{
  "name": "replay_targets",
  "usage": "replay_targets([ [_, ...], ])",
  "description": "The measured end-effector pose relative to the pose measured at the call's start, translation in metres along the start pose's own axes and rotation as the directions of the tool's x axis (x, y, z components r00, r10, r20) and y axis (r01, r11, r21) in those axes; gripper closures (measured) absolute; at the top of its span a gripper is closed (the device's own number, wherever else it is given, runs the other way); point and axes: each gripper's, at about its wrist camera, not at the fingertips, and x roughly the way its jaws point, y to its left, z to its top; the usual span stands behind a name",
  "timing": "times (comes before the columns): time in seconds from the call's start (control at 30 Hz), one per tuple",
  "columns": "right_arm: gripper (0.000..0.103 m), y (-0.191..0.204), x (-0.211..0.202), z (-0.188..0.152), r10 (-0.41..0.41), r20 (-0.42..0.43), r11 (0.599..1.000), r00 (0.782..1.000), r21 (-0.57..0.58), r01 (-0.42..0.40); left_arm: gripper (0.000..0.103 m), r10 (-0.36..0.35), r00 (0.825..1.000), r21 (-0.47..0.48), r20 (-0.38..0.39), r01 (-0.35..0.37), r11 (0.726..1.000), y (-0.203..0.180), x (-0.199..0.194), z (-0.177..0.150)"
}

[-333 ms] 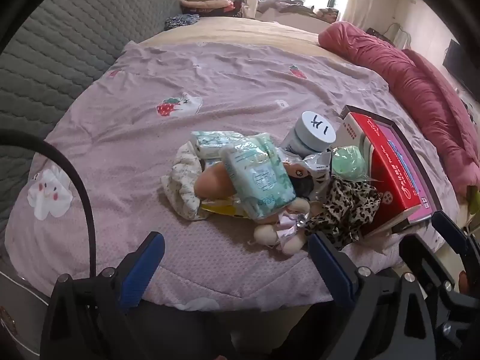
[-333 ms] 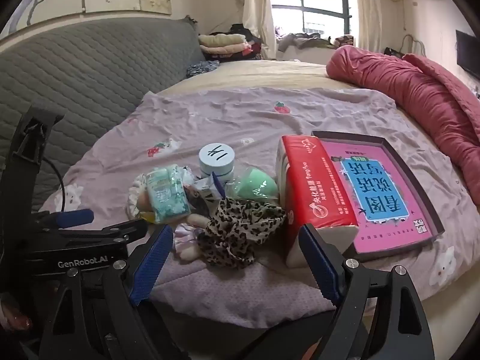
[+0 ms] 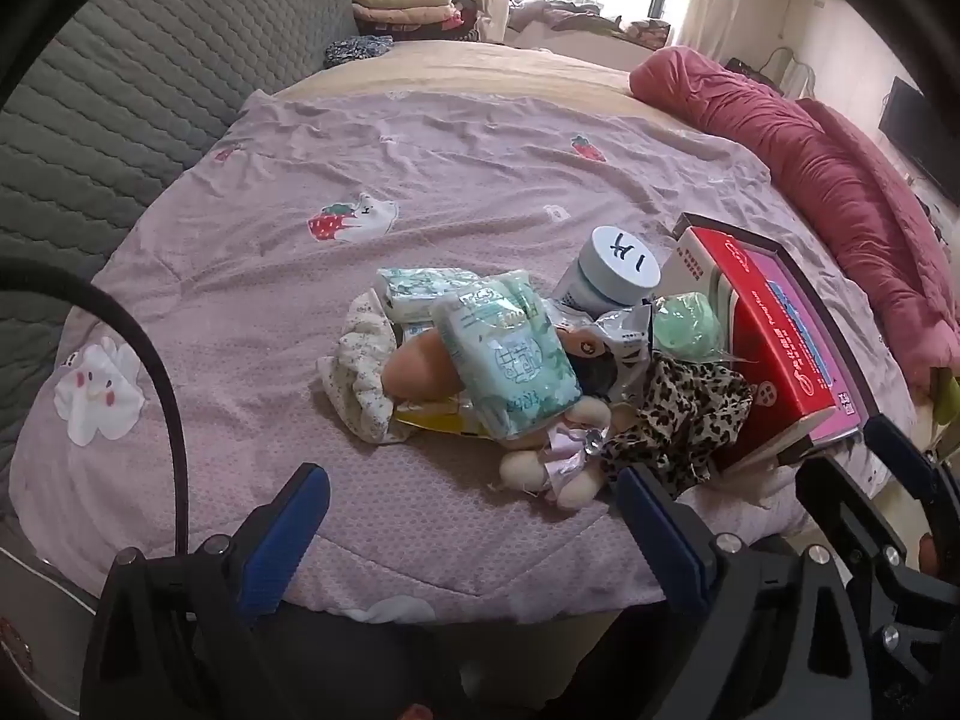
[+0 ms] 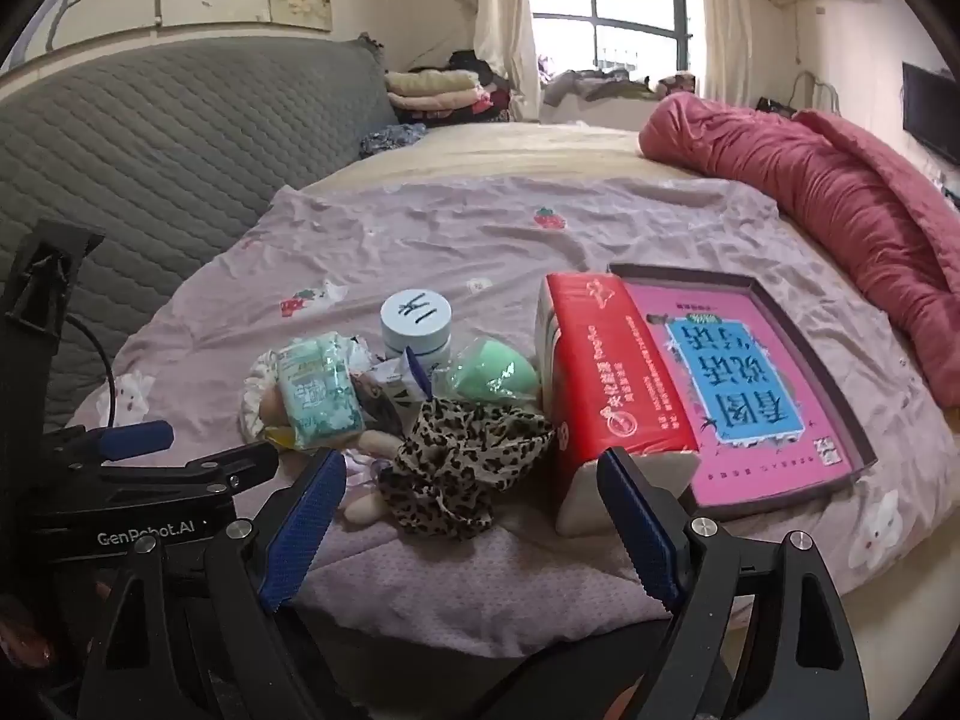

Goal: Organize soft objects

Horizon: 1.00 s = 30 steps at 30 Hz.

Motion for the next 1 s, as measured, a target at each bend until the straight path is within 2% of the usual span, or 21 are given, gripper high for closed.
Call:
replay_targets([
  [0.27, 0.016, 0.025, -0.002, 0.006, -0.008, 0.014, 1.000, 1.000, -0.004, 0.008, 0.006, 0.007, 1.000, 0.021, 0.014, -0.007, 1.000, -0.004, -0.005, -0.002],
  [1.0, 0.016, 0.025, 0.000, 0.005, -0.015, 0.012, 1.000, 1.000, -0.001, 0.015, 0.006, 0.028, 0.999, 0.027, 0.028, -0.029, 0.999, -0.009, -0.008, -0.002],
])
